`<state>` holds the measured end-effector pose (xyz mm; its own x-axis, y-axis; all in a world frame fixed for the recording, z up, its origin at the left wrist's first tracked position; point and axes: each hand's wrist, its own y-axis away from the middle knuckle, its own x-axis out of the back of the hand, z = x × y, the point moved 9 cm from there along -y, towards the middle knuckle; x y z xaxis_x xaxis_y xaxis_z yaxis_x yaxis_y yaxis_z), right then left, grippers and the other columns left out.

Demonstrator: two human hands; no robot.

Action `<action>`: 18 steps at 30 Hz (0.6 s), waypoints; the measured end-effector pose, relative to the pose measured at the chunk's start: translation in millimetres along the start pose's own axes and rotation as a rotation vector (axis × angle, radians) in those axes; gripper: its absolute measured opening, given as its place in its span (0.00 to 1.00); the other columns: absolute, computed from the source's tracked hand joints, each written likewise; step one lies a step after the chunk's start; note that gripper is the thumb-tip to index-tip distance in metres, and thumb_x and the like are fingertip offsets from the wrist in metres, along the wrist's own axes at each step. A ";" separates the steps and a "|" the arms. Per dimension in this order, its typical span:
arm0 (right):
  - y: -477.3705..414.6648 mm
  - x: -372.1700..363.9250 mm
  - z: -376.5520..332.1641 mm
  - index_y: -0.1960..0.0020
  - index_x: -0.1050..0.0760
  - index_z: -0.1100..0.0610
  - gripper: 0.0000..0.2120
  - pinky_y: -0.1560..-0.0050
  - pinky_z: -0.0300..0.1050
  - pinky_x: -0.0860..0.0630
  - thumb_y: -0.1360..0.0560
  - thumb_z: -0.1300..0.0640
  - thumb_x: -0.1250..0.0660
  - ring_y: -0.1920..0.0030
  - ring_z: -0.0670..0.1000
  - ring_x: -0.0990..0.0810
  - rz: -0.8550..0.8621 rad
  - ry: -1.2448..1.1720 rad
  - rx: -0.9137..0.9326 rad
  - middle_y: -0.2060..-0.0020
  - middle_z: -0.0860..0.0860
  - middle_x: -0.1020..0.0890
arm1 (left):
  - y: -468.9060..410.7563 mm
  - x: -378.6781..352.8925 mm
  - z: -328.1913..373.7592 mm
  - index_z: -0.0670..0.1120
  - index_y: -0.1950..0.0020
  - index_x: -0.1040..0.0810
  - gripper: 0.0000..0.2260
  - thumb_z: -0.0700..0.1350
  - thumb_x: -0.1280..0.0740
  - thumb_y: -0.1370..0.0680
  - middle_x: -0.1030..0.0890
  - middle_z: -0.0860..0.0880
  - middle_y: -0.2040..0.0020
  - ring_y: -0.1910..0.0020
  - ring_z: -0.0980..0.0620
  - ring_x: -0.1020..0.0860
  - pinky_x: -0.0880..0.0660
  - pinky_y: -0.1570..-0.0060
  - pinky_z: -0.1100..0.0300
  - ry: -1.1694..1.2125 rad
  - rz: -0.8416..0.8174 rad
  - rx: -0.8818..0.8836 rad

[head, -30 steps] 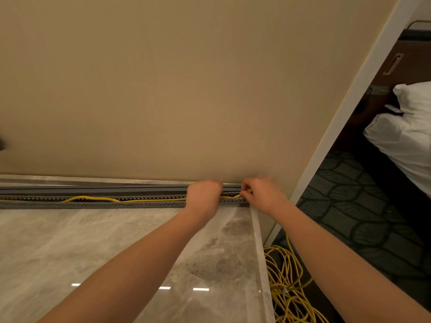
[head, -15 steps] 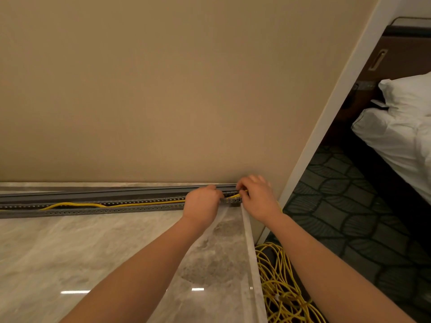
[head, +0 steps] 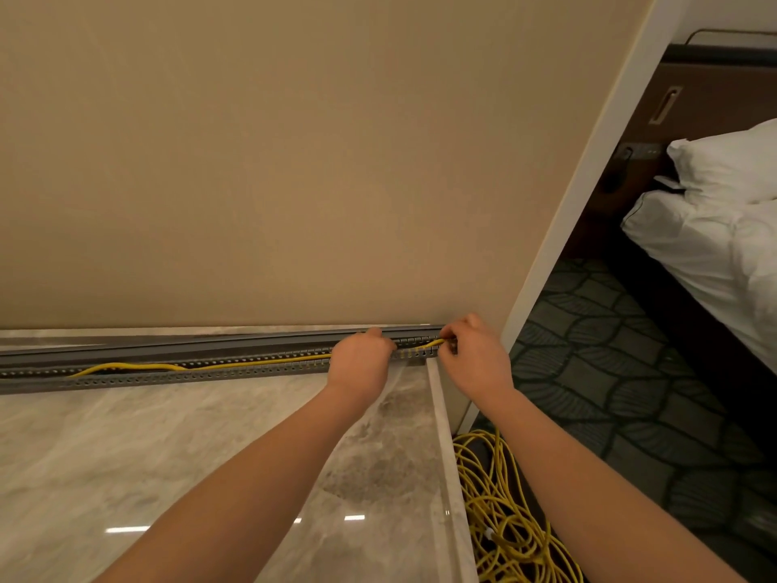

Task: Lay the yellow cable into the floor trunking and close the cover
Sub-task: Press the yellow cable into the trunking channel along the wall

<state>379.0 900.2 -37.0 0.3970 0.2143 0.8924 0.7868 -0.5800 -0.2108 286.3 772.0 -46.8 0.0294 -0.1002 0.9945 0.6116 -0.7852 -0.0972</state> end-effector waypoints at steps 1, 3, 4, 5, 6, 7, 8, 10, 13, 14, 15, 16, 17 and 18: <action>1.4 -0.9 -0.4 0.48 0.22 0.54 0.08 0.59 0.48 0.21 0.25 0.54 0.36 0.53 0.50 0.25 0.001 0.006 -0.002 0.50 0.50 0.26 | 1.3 -0.7 -1.5 0.51 0.39 0.20 0.16 0.36 0.37 0.23 0.21 0.47 0.47 0.52 0.43 0.19 0.24 0.59 0.54 0.018 0.003 -0.002; 4.0 -2.4 -1.8 0.48 0.23 0.53 0.08 0.59 0.47 0.22 0.26 0.54 0.35 0.53 0.49 0.26 0.006 0.034 0.007 0.50 0.49 0.27 | 4.3 -1.4 -3.9 0.51 0.36 0.22 0.19 0.36 0.38 0.23 0.21 0.48 0.44 0.51 0.43 0.19 0.22 0.57 0.53 0.056 0.014 -0.010; 5.2 -3.8 -3.0 0.48 0.23 0.53 0.08 0.59 0.45 0.22 0.26 0.53 0.35 0.52 0.49 0.26 0.000 0.053 0.017 0.50 0.49 0.27 | 6.1 -1.2 -4.2 0.50 0.35 0.23 0.19 0.35 0.38 0.23 0.21 0.48 0.42 0.51 0.43 0.19 0.22 0.57 0.53 0.065 0.018 -0.015; 5.9 -4.9 -4.4 0.48 0.23 0.53 0.09 0.59 0.44 0.23 0.26 0.53 0.35 0.51 0.49 0.27 -0.006 0.072 0.029 0.50 0.49 0.26 | 7.8 -1.0 -4.2 0.50 0.34 0.24 0.20 0.35 0.39 0.23 0.23 0.48 0.41 0.52 0.42 0.19 0.22 0.58 0.53 0.074 0.024 -0.017; 6.5 -5.6 -5.6 0.48 0.23 0.53 0.09 0.60 0.42 0.25 0.27 0.53 0.34 0.50 0.49 0.27 -0.010 0.092 0.040 0.51 0.49 0.25 | 9.3 -1.0 -4.6 0.49 0.33 0.25 0.20 0.35 0.39 0.23 0.24 0.48 0.39 0.52 0.42 0.19 0.23 0.59 0.53 0.090 0.028 -0.013; 6.6 -5.8 -6.9 0.47 0.23 0.52 0.09 0.59 0.42 0.27 0.27 0.53 0.34 0.50 0.49 0.27 -0.011 0.115 0.049 0.51 0.49 0.24 | 10.9 -0.9 -5.8 0.49 0.32 0.26 0.20 0.35 0.40 0.22 0.25 0.48 0.38 0.52 0.42 0.19 0.24 0.59 0.52 0.114 0.032 -0.005; 6.6 -5.9 -7.3 0.47 0.24 0.51 0.09 0.59 0.42 0.28 0.27 0.54 0.34 0.50 0.49 0.27 -0.014 0.144 0.054 0.51 0.48 0.23 | 11.9 -1.1 -6.8 0.49 0.31 0.27 0.20 0.36 0.40 0.22 0.26 0.48 0.37 0.51 0.43 0.20 0.25 0.60 0.52 0.138 0.032 0.000; 6.9 -6.6 -10.4 0.47 0.24 0.50 0.11 0.55 0.44 0.28 0.28 0.53 0.34 0.49 0.50 0.26 -0.019 0.208 0.075 0.51 0.48 0.23 | 14.5 -0.8 -9.7 0.50 0.30 0.28 0.20 0.37 0.41 0.21 0.26 0.49 0.37 0.49 0.44 0.20 0.25 0.59 0.53 0.195 0.030 -0.006; 10.0 -10.3 -20.8 0.45 0.25 0.50 0.13 0.51 0.47 0.30 0.29 0.52 0.34 0.47 0.52 0.28 -0.024 0.231 0.101 0.50 0.49 0.26 | 20.0 3.1 -15.5 0.51 0.31 0.26 0.20 0.38 0.40 0.22 0.24 0.50 0.38 0.46 0.46 0.21 0.24 0.57 0.53 0.269 0.040 -0.024; 11.0 -12.6 -26.2 0.43 0.26 0.50 0.14 0.50 0.47 0.30 0.29 0.52 0.34 0.46 0.52 0.28 -0.033 0.228 0.113 0.49 0.49 0.26 | 22.1 4.9 -17.6 0.51 0.32 0.25 0.19 0.38 0.40 0.22 0.24 0.51 0.39 0.45 0.46 0.21 0.23 0.56 0.53 0.278 0.049 -0.027; 11.9 -15.6 -32.8 0.42 0.26 0.50 0.16 0.48 0.48 0.30 0.29 0.52 0.35 0.45 0.53 0.28 -0.047 0.227 0.130 0.49 0.50 0.26 | 24.7 6.5 -21.1 0.51 0.33 0.25 0.19 0.39 0.40 0.22 0.24 0.51 0.40 0.45 0.47 0.22 0.23 0.55 0.52 0.281 0.060 -0.024; 12.7 -18.6 -40.4 0.41 0.26 0.50 0.16 0.47 0.48 0.31 0.29 0.52 0.35 0.45 0.53 0.28 -0.060 0.228 0.151 0.48 0.50 0.26 | 28.3 8.0 -25.5 0.52 0.34 0.24 0.19 0.39 0.40 0.22 0.23 0.52 0.40 0.44 0.47 0.22 0.22 0.55 0.52 0.281 0.072 -0.015; 13.2 -21.0 -48.7 0.41 0.26 0.49 0.17 0.45 0.48 0.32 0.30 0.52 0.36 0.44 0.53 0.29 -0.067 0.229 0.172 0.48 0.49 0.26 | 32.4 9.3 -31.1 0.52 0.34 0.24 0.18 0.39 0.39 0.22 0.23 0.52 0.41 0.43 0.48 0.23 0.22 0.54 0.52 0.279 0.085 -0.002; 13.1 -23.2 -57.7 0.41 0.26 0.49 0.17 0.44 0.49 0.33 0.30 0.52 0.36 0.44 0.54 0.29 -0.070 0.229 0.191 0.48 0.49 0.26 | 37.1 10.9 -38.1 0.52 0.34 0.24 0.18 0.40 0.39 0.22 0.23 0.52 0.41 0.42 0.49 0.23 0.22 0.54 0.52 0.274 0.098 0.015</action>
<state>352.9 842.3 -37.5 0.2389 0.0529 0.9696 0.8917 -0.4073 -0.1975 279.2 718.4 -41.1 -0.1243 -0.3385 0.9327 0.6278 -0.7548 -0.1902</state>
